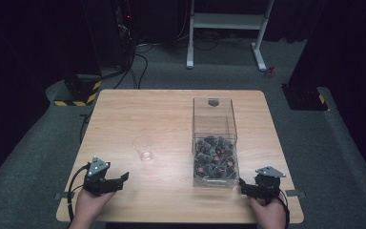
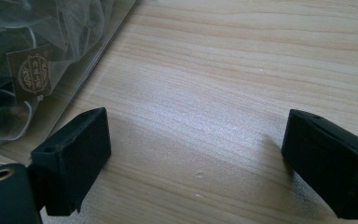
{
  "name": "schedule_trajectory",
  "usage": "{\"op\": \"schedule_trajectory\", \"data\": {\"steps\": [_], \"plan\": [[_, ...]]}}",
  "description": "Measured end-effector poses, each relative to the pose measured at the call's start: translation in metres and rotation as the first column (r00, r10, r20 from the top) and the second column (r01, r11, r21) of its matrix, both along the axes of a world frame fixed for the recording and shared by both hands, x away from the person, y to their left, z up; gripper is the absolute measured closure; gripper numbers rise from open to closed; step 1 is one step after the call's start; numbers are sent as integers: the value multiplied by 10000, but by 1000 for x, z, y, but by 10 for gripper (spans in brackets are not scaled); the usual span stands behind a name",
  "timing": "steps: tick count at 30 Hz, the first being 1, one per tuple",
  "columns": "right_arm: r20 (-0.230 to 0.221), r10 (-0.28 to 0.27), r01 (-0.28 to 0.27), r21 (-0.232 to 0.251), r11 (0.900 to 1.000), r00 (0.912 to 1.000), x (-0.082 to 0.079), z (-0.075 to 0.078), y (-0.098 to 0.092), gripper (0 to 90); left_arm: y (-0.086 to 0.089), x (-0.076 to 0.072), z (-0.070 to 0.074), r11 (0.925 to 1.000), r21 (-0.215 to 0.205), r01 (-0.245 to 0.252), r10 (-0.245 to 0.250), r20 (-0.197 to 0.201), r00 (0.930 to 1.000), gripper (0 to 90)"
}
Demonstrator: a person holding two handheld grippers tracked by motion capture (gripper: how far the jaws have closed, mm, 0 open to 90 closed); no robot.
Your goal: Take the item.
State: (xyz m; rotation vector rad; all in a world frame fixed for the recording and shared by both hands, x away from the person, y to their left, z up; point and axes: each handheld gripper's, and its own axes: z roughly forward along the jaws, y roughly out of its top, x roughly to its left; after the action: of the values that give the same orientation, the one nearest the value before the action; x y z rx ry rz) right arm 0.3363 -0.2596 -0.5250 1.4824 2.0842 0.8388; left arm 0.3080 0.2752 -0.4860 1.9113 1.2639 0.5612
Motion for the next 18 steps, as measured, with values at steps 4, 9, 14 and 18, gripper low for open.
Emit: {"op": "schedule_trajectory", "data": {"steps": [4,9,14,18], "plan": [[-1,-2,2,1,10000,10000,0,0,0,77,-5,3,3,9999,-96,117,-116,33,9999,144],[2,-1,1,0,10000,10000,0,0,0,77,-12,4,7,9995,-223,221,-219,128,9997,144],[2,-2,2,-1,10000,10000,0,0,0,77,-17,4,9,9992,-192,342,-339,142,9993,145],[-5,-24,24,21,10000,10000,0,0,0,77,-24,6,9,9987,-141,481,-480,71,9988,146]]}}
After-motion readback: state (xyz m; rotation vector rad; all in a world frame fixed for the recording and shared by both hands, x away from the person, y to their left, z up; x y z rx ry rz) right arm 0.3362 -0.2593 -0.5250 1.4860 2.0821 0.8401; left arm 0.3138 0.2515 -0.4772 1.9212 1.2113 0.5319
